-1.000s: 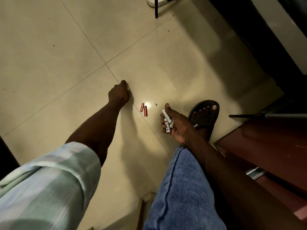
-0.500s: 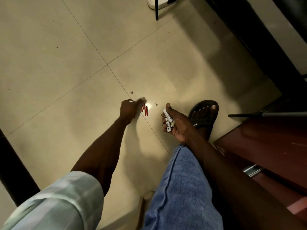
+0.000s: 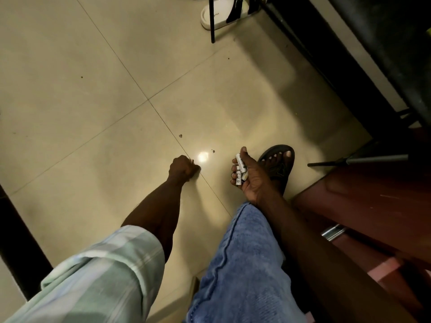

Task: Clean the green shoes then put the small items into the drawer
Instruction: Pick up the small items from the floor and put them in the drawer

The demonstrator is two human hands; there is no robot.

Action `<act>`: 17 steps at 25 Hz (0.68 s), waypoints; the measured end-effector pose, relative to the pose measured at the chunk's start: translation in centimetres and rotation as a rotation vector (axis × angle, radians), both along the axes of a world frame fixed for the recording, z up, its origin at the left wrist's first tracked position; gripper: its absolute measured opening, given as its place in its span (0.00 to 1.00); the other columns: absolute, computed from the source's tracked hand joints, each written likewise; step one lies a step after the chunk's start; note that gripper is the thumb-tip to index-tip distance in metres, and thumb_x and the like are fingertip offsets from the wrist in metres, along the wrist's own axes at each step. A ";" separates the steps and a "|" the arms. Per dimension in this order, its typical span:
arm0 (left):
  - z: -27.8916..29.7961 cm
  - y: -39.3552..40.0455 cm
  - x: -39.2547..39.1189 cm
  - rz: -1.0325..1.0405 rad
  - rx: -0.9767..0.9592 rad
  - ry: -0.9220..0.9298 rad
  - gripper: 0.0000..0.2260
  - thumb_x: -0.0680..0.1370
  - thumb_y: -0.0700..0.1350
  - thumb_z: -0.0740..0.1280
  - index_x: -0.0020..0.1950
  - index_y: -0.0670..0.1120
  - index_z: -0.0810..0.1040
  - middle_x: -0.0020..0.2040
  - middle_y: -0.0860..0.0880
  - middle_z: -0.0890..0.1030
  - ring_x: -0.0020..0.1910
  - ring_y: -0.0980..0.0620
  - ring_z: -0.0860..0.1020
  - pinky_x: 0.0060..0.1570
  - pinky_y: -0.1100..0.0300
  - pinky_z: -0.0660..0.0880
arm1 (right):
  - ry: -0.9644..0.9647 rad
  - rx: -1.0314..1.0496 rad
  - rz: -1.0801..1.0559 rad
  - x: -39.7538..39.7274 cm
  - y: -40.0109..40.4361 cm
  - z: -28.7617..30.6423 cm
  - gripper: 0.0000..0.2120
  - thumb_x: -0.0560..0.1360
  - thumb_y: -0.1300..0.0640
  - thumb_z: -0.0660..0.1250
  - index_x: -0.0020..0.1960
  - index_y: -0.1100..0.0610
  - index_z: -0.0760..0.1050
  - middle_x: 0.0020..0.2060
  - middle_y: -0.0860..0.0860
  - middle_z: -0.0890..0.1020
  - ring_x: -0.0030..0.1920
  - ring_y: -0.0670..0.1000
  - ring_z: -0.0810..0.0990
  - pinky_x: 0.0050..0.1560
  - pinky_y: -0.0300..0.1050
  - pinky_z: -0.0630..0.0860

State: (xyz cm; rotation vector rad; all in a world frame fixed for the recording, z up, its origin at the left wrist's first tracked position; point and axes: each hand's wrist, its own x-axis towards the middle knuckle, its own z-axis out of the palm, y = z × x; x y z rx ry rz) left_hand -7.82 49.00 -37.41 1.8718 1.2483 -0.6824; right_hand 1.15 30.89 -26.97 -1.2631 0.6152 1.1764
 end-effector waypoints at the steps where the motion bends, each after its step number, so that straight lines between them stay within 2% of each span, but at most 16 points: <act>1: 0.7 -0.3 -0.5 0.133 -0.044 -0.042 0.10 0.72 0.45 0.69 0.33 0.40 0.78 0.28 0.47 0.79 0.23 0.50 0.76 0.24 0.65 0.71 | 0.006 0.011 -0.016 0.0 -0.3 0.4 0.20 0.80 0.40 0.58 0.40 0.55 0.72 0.25 0.46 0.73 0.24 0.45 0.70 0.32 0.40 0.67; 3: 1.5 -0.8 -1.5 0.436 -0.139 -0.161 0.13 0.74 0.44 0.65 0.29 0.42 0.75 0.23 0.49 0.78 0.20 0.51 0.70 0.22 0.65 0.64 | -0.003 0.025 -0.053 -0.1 -0.9 0.9 0.19 0.80 0.41 0.57 0.40 0.55 0.71 0.24 0.46 0.73 0.23 0.44 0.70 0.32 0.40 0.66; 5: 1.9 -1.1 -2.7 0.690 -0.216 -0.257 0.12 0.74 0.41 0.59 0.31 0.42 0.72 0.30 0.46 0.82 0.21 0.51 0.66 0.24 0.64 0.60 | -0.019 0.020 -0.070 -0.2 -1.0 0.9 0.19 0.80 0.41 0.57 0.40 0.55 0.71 0.23 0.46 0.73 0.23 0.44 0.70 0.31 0.39 0.66; 6: 1.8 -0.9 -3.5 0.754 -0.215 -0.273 0.10 0.74 0.40 0.58 0.33 0.42 0.72 0.33 0.44 0.83 0.21 0.51 0.65 0.24 0.64 0.60 | -0.019 0.020 -0.067 -0.3 -1.0 0.9 0.20 0.81 0.41 0.57 0.39 0.55 0.71 0.23 0.46 0.73 0.22 0.44 0.70 0.30 0.38 0.67; 8: 1.3 -0.3 -5.4 0.810 -0.158 -0.234 0.10 0.75 0.39 0.58 0.35 0.41 0.73 0.32 0.42 0.81 0.23 0.49 0.66 0.24 0.64 0.62 | -0.006 0.022 -0.045 -0.2 -0.7 0.7 0.20 0.80 0.41 0.57 0.39 0.55 0.71 0.23 0.46 0.73 0.22 0.44 0.70 0.29 0.38 0.66; 9: 0.8 -0.1 -6.4 0.822 -0.142 -0.195 0.11 0.77 0.40 0.60 0.34 0.41 0.73 0.30 0.42 0.78 0.25 0.48 0.67 0.24 0.63 0.63 | 0.002 0.020 -0.031 -0.1 -0.6 0.6 0.20 0.80 0.40 0.57 0.39 0.55 0.71 0.23 0.46 0.73 0.22 0.44 0.69 0.29 0.37 0.66; 11: -0.1 -0.1 -7.7 0.778 -0.106 -0.089 0.16 0.76 0.50 0.68 0.34 0.40 0.73 0.30 0.43 0.75 0.27 0.45 0.71 0.28 0.58 0.68 | 0.014 0.014 -0.002 -0.1 -0.4 0.2 0.20 0.80 0.40 0.57 0.39 0.55 0.70 0.23 0.46 0.72 0.22 0.44 0.68 0.29 0.37 0.65; 13: -0.7 -0.3 -7.8 0.646 0.014 -0.028 0.21 0.70 0.59 0.72 0.40 0.40 0.76 0.36 0.43 0.79 0.36 0.41 0.78 0.37 0.54 0.74 | 0.022 0.007 0.016 -0.2 -0.4 0.0 0.20 0.80 0.40 0.57 0.39 0.54 0.70 0.23 0.46 0.72 0.22 0.44 0.68 0.29 0.37 0.65; 17: -0.5 0.0 -4.1 0.396 0.181 -0.081 0.20 0.73 0.58 0.70 0.53 0.43 0.76 0.52 0.43 0.80 0.52 0.42 0.77 0.50 0.54 0.73 | 0.029 0.011 0.033 0.0 -0.5 -0.1 0.21 0.80 0.40 0.56 0.39 0.54 0.70 0.22 0.46 0.72 0.22 0.44 0.69 0.30 0.39 0.66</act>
